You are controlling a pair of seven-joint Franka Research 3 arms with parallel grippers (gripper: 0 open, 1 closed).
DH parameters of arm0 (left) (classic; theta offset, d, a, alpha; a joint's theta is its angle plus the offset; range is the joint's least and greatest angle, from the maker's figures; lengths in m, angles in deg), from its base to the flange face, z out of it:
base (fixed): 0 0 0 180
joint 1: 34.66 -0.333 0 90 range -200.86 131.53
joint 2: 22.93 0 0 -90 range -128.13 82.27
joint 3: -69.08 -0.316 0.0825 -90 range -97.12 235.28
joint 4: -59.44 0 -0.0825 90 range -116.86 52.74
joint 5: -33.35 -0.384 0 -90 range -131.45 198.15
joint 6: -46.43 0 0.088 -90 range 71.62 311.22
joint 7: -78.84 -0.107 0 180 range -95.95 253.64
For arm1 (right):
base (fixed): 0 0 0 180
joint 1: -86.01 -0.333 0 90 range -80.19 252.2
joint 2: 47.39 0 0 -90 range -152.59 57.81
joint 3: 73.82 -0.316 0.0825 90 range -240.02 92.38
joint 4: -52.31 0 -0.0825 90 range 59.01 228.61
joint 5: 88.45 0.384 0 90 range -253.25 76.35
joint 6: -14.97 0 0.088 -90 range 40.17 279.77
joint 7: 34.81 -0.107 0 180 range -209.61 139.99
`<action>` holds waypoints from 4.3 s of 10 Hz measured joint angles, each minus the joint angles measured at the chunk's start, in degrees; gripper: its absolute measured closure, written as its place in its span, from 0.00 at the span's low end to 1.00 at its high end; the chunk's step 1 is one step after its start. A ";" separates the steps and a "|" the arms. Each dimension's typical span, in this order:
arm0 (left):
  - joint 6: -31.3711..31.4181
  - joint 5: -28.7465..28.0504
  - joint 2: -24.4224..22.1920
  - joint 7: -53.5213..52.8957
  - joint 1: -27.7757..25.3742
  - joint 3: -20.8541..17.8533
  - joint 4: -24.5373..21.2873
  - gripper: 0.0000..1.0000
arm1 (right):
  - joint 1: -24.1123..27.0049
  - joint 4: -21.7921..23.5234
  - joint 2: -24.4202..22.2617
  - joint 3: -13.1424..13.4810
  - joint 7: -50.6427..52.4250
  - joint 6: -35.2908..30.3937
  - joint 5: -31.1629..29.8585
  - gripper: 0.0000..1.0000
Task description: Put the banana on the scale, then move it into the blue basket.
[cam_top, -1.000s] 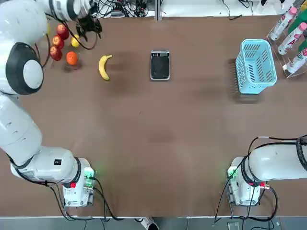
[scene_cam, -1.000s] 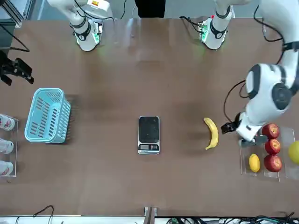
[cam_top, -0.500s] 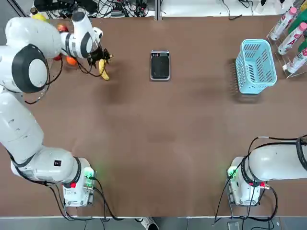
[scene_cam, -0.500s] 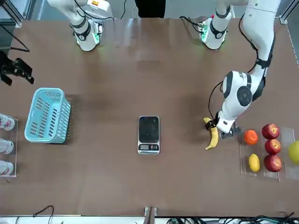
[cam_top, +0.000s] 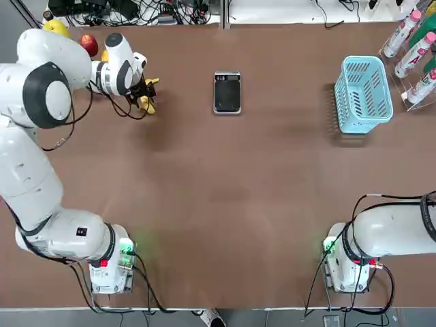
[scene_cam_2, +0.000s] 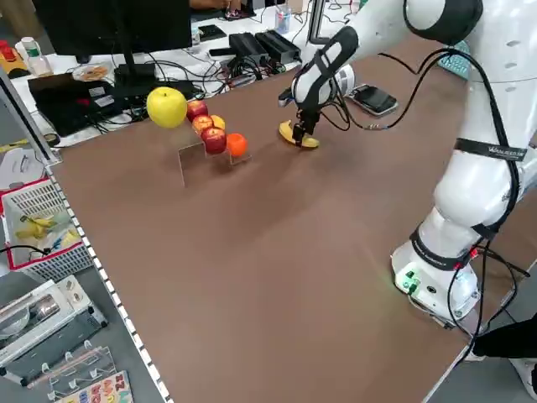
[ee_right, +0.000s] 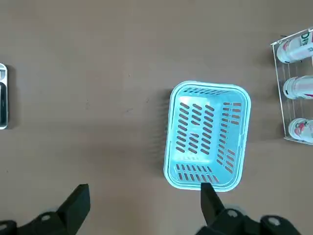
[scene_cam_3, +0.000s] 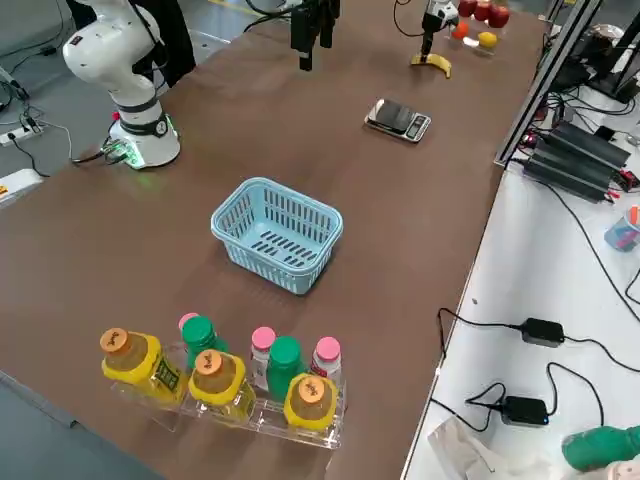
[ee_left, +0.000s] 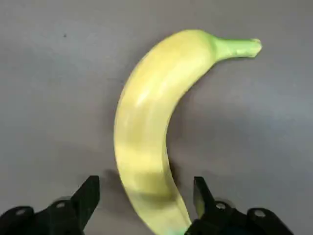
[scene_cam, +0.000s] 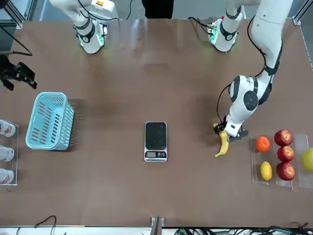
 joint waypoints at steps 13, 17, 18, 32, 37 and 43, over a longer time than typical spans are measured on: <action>-24.08 -0.11 -6.37 15.84 13.21 3.23 21.68 0.67 | 0.11 0.52 0.27 0.20 0.00 0.52 -0.01 0.00; -23.86 -0.12 10.94 33.37 27.49 3.22 38.74 0.71 | 0.14 0.81 0.49 0.22 0.00 1.32 -0.01 0.00; -23.84 -0.12 14.38 35.23 28.70 3.22 42.33 0.72 | 0.16 1.11 0.52 0.23 0.01 1.72 -0.01 0.00; -26.74 0.52 14.96 40.57 26.92 2.90 49.06 0.00 | 0.13 3.26 0.67 0.17 0.11 3.55 -0.03 0.00; -48.69 0.52 -4.01 18.39 10.11 2.56 48.31 0.00 | -7.31 -4.57 15.07 -0.36 7.22 11.15 0.12 0.00; -60.23 0.47 -20.67 -21.65 -0.54 -3.34 38.64 0.00 | -35.74 -24.92 39.55 8.95 -24.49 15.51 7.13 0.00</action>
